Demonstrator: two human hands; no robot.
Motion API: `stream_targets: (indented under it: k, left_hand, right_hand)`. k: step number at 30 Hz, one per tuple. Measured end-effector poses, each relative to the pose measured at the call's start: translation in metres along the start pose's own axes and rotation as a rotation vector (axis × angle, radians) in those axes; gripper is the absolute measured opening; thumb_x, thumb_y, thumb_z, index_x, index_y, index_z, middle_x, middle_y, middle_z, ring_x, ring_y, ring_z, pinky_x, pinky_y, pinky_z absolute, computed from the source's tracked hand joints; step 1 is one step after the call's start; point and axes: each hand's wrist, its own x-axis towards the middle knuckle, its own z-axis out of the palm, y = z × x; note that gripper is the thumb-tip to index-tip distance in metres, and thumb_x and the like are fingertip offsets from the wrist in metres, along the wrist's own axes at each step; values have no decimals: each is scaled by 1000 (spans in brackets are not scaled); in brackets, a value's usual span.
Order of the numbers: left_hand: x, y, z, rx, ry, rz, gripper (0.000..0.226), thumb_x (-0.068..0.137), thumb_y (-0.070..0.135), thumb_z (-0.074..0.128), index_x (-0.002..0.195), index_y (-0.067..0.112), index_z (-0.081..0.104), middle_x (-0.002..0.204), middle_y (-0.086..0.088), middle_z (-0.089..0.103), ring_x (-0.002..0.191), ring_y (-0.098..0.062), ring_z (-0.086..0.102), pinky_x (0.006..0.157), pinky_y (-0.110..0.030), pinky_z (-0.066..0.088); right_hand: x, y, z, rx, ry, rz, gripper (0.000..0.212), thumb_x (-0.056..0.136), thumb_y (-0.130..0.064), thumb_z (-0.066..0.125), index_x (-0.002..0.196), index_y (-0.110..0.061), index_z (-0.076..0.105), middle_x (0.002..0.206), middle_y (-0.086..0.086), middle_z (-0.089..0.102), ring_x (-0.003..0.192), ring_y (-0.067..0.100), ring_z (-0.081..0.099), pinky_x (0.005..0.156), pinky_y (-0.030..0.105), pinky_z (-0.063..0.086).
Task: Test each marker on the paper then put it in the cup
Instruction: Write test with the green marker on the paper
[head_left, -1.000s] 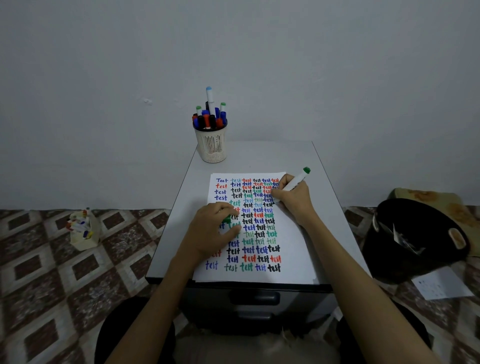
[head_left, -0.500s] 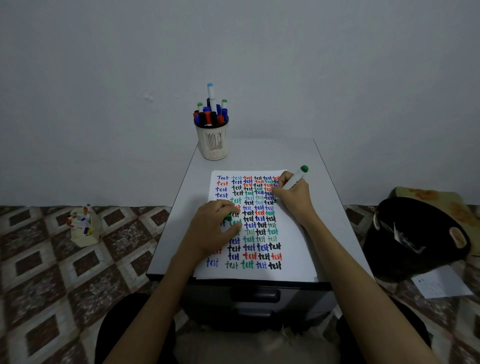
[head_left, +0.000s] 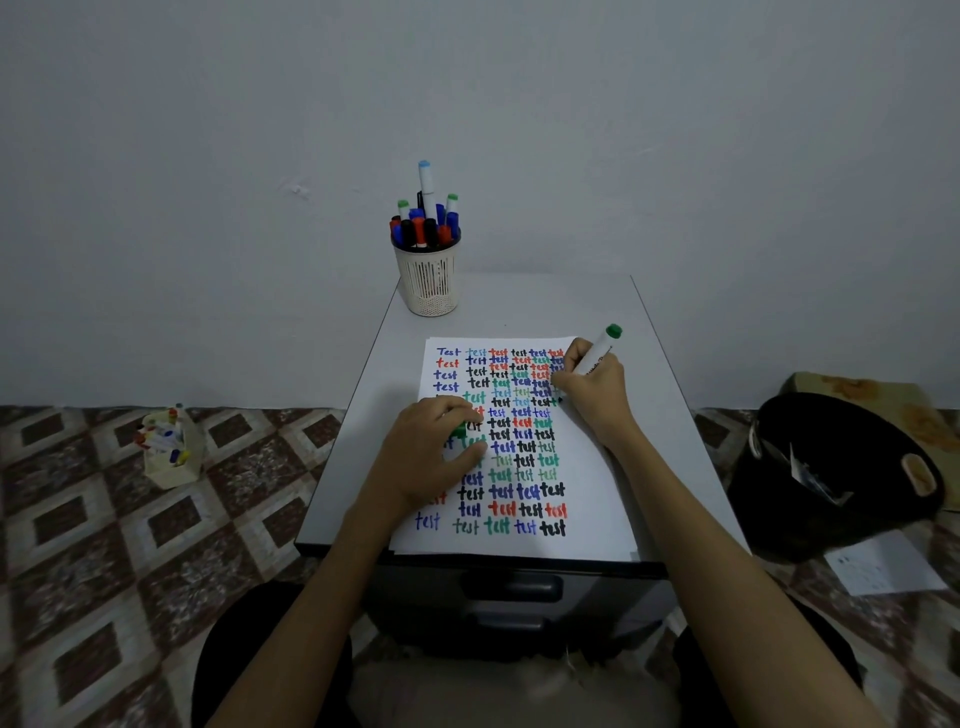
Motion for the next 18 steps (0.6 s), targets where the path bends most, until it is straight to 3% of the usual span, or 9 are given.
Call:
stream_targets:
  k: [4, 11, 18]
  left_hand:
    - [-1, -1, 0, -5, 4, -1, 42, 84, 52, 48, 113, 25, 60, 118, 8, 57, 108, -9, 50, 94, -30, 38]
    - [-1, -1, 0, -3, 1, -3, 43, 83, 53, 47, 113, 25, 60, 118, 9, 57, 108, -9, 50, 94, -30, 39]
    - [-1, 1, -1, -21, 15, 2, 44, 82, 52, 48, 113, 24, 62, 117, 8, 58, 107, -9, 51, 93, -29, 38]
  right_hand:
    - [0, 0, -1, -5, -22, 15, 32, 75, 7, 66, 63, -13, 45, 66, 13, 53, 64, 23, 54, 59, 31, 48]
    - [-1, -2, -2, 28, 64, 20, 35, 76, 12, 62, 63, -14, 42, 60, 2, 47, 55, 11, 46, 50, 15, 42]
    - [2, 2, -1, -14, 25, 10, 34, 73, 10, 63, 63, -15, 43, 64, 8, 49, 62, 22, 50, 62, 33, 47]
